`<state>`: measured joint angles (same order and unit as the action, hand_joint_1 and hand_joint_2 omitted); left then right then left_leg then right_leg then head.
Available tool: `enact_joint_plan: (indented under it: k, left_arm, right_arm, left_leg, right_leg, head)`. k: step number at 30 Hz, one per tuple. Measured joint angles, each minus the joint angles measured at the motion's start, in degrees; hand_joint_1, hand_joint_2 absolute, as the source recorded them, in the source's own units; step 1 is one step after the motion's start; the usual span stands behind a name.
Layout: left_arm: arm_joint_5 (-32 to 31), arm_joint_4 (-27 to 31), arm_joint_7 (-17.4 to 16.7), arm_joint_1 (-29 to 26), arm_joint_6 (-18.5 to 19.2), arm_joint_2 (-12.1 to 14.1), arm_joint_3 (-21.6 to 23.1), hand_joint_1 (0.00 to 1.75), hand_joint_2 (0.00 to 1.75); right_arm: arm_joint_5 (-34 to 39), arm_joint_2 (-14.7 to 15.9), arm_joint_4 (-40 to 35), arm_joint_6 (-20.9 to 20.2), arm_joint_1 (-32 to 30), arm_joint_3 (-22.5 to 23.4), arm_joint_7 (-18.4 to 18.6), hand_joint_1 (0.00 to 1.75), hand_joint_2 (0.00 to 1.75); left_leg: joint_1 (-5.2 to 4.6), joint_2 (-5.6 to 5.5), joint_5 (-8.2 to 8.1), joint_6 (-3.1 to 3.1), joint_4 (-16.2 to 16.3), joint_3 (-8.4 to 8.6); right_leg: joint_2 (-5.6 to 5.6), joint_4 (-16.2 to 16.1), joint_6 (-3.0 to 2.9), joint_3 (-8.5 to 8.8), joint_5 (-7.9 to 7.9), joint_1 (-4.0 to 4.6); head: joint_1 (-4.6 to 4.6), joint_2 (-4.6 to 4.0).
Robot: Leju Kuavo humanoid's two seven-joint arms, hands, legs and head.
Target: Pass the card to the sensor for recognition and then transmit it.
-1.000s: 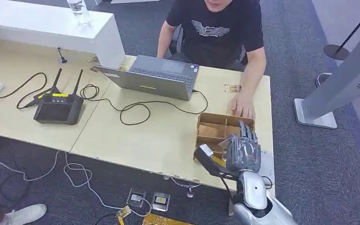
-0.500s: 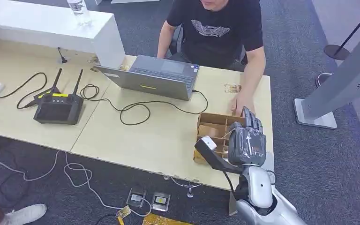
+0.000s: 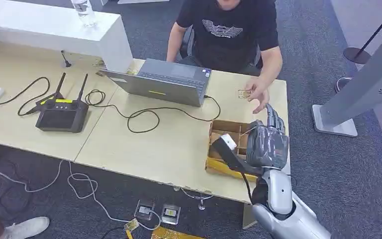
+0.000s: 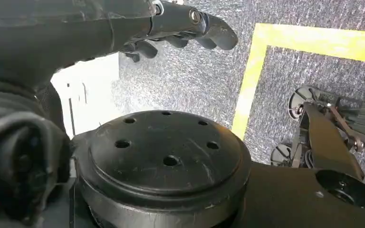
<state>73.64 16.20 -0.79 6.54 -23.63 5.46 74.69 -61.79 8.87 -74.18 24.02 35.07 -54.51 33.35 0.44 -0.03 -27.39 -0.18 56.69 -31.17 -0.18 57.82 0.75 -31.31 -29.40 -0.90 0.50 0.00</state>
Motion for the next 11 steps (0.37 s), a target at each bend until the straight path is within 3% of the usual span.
enact_joint_plan:
  k: [11]
  left_arm:
    - [-0.98,0.0,0.22,0.01,0.15,0.0,0.04,0.0,0.0]
  right_arm:
    - [3.06,-3.06,8.61,-0.22,5.53,-0.13,-1.05,1.75,1.75]
  left_leg:
    - [0.0,-0.02,0.01,-0.02,0.0,-0.03]
  right_leg:
    - [-0.03,0.01,0.0,-0.02,0.0,0.0]
  head:
    - [0.0,0.0]
